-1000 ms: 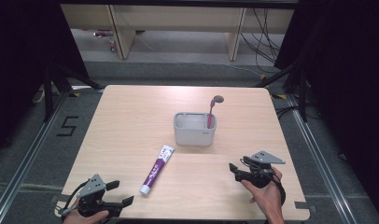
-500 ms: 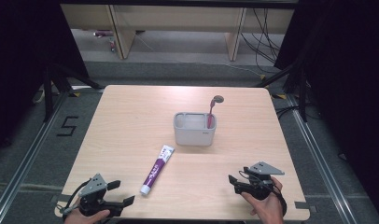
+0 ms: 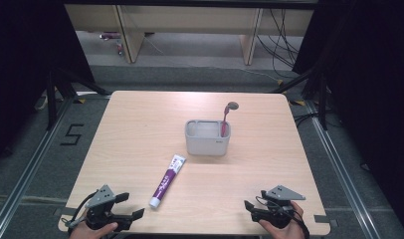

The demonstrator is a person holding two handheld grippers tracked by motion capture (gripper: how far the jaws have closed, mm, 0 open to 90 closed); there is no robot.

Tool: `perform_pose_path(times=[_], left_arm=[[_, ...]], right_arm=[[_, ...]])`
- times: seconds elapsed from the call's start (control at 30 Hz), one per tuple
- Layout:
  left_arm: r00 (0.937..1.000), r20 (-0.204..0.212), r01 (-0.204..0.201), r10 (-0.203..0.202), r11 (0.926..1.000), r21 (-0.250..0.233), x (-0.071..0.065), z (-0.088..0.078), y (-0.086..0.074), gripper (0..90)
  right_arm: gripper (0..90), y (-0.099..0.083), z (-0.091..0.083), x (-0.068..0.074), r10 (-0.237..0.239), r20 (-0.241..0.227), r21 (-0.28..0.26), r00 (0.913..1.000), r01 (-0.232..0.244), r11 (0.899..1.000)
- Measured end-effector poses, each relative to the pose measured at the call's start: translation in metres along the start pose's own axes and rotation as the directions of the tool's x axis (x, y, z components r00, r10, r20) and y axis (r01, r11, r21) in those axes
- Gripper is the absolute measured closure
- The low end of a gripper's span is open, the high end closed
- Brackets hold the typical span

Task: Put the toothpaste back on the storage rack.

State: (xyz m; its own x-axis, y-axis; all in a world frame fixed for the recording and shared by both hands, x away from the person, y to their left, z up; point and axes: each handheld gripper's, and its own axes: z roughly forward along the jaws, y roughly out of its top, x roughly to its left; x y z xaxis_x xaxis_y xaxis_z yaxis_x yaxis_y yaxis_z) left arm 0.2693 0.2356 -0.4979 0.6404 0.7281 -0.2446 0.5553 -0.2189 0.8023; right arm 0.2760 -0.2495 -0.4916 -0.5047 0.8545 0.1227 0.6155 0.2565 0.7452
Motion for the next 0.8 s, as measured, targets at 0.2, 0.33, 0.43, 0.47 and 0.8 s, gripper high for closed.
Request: perform_pose_path(times=[0.2, 0.33, 0.43, 0.47, 0.8], left_arm=[[0.9998, 0.005, -0.017, 0.017, 0.9999, -0.001, 0.001, 0.005, 0.005, 15.7], [0.9991, -0.007, -0.043, 0.043, 0.9990, 0.013, 0.002, 0.010, 0.010, 15.7], [0.9979, -0.006, -0.065, 0.065, 0.9974, 0.030, 0.001, 0.013, 0.013, 15.9], [0.9983, -0.010, -0.056, 0.057, 0.9983, 0.015, 0.000, 0.015, 0.013, 15.9], [0.9977, -0.014, -0.065, 0.066, 0.9952, 0.073, 0.007, 0.025, 0.034, 16.1]], right_arm=[[28.3, -0.006, -0.001, 0.000, -0.016, 0.009, 0.013, 0.9998, 0.016, 1.000], [28.3, -0.007, -0.002, 0.003, -0.028, 0.007, 0.020, 0.9996, 0.028, 0.999], [28.3, -0.007, -0.001, 0.004, -0.038, 0.007, 0.034, 0.9992, 0.038, 0.999], [28.3, -0.008, -0.001, 0.004, -0.042, 0.009, 0.031, 0.9991, 0.042, 0.999], [28.3, -0.008, 0.002, 0.005, -0.041, -0.012, 0.030, 0.9991, 0.042, 0.999]])
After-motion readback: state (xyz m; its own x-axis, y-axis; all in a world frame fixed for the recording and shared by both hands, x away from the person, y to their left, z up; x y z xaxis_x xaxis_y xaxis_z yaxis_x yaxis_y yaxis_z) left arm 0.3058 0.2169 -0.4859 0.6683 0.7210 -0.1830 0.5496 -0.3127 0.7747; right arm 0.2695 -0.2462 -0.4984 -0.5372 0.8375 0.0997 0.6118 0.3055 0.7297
